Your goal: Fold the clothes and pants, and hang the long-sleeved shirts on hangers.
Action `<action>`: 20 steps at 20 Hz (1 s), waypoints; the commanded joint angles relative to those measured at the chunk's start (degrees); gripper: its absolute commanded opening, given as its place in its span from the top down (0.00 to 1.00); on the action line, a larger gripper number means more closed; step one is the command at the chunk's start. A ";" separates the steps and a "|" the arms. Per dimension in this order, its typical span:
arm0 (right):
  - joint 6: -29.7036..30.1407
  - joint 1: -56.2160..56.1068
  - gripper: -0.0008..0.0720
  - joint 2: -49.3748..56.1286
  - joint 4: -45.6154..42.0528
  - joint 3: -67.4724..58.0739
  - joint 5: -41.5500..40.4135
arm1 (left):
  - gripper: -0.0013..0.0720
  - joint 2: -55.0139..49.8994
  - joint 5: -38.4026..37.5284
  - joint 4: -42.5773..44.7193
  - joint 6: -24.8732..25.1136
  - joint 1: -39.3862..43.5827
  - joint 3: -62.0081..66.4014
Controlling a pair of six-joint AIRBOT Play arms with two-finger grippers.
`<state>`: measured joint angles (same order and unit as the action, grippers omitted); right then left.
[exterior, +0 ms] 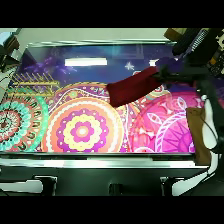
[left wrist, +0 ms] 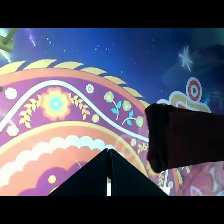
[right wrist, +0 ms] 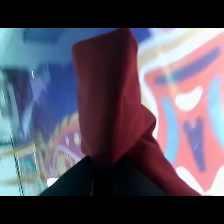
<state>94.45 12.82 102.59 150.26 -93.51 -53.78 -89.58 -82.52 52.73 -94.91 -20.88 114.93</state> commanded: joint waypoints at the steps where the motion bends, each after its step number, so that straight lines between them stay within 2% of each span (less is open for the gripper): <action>1: -2.69 8.76 0.95 -2.51 -0.81 -1.60 3.26 | 0.96 -0.02 0.00 0.00 0.00 0.02 -0.02; 5: -4.61 18.49 0.95 -5.60 -4.24 -1.57 3.37 | 0.96 -0.02 0.00 0.02 -0.02 0.02 -0.02; 7: -8.61 22.67 0.95 -7.67 -8.79 -1.57 3.74 | 0.96 -0.02 0.00 0.02 -0.02 0.02 -0.02; 11: -26.12 29.20 0.95 -12.00 -25.00 -1.57 2.97 | 0.96 -0.02 0.00 0.02 -0.02 0.02 -0.02; 15: -42.93 30.97 0.95 -15.34 -41.59 -1.57 -6.40 | 0.96 -0.02 0.00 0.02 -0.04 0.02 -0.02; 18: -49.62 30.97 0.95 -17.16 -46.62 -1.57 -14.43 | 0.96 -0.02 0.00 0.00 -0.04 0.02 -0.02; 20: -51.25 30.91 0.95 -18.08 -46.58 -1.57 -18.05 | 0.96 -0.02 -0.02 0.00 -0.22 0.02 -0.02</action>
<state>50.39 43.42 86.13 108.97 -95.02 -64.47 -89.58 -82.54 52.73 -94.96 -20.88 114.93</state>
